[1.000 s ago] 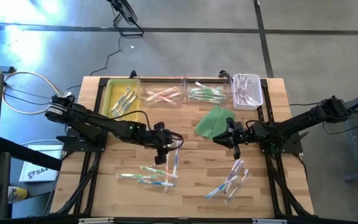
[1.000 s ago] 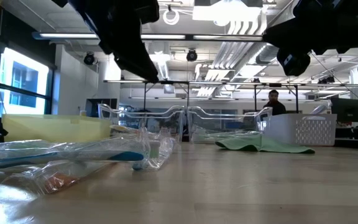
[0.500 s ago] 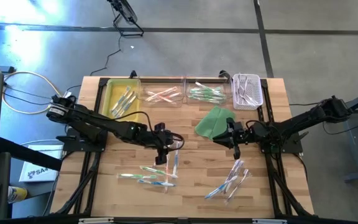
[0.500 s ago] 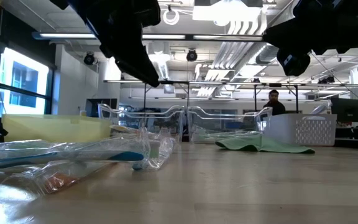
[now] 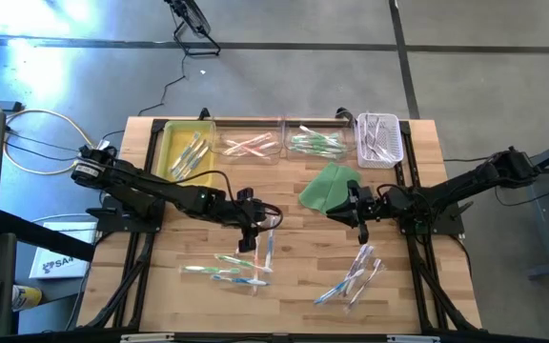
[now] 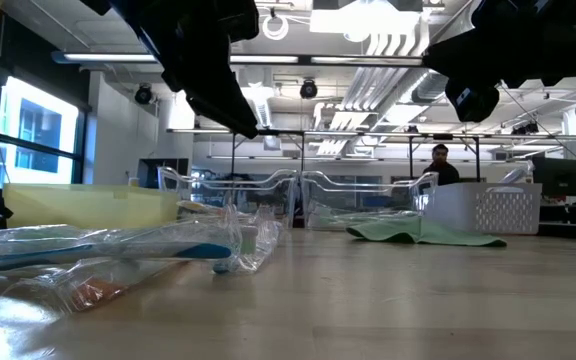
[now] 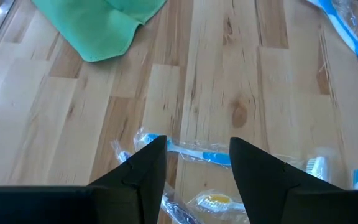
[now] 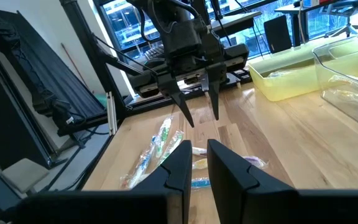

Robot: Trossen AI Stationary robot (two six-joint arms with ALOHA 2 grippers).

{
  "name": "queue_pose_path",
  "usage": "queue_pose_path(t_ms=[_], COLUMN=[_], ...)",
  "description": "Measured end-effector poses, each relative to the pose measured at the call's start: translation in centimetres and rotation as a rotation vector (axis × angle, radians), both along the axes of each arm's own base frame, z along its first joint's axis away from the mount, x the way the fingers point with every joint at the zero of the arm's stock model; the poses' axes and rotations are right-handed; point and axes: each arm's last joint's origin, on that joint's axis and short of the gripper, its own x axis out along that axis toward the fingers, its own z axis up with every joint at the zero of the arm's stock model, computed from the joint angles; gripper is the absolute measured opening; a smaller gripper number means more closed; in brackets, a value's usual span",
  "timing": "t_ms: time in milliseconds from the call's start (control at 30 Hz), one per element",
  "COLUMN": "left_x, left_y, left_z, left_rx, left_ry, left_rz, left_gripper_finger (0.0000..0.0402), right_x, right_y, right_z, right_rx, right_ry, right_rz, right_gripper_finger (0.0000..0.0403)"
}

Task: Pick & Place Toothbrushes
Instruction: Put the purple toothbrush into the white bin

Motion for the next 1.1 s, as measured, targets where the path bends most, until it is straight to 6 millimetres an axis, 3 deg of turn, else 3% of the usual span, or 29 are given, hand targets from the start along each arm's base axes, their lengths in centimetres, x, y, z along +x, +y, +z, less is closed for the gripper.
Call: queue_pose_path(t_ms=[367,833,1100], left_x=[0.1,0.6,0.7], left_y=[0.0,0.2,1.4], left_z=[-0.1,-3.4,-4.5], left_rx=[0.004,0.048,0.05], left_ry=[-0.003,0.155,0.209], left_rz=[-0.001,0.097,0.158], left_gripper_finger=[0.0171,0.0171,0.0171], right_x=[0.0,0.0,0.0], right_y=[0.0,0.0,0.0], right_z=[0.0,-0.1,-0.1], right_rx=[-0.008,-0.01,-0.01], right_ry=[0.0,0.009,0.01], right_rz=[0.0,-0.004,-0.004], right_gripper_finger=[0.0042,0.0042,0.0042])
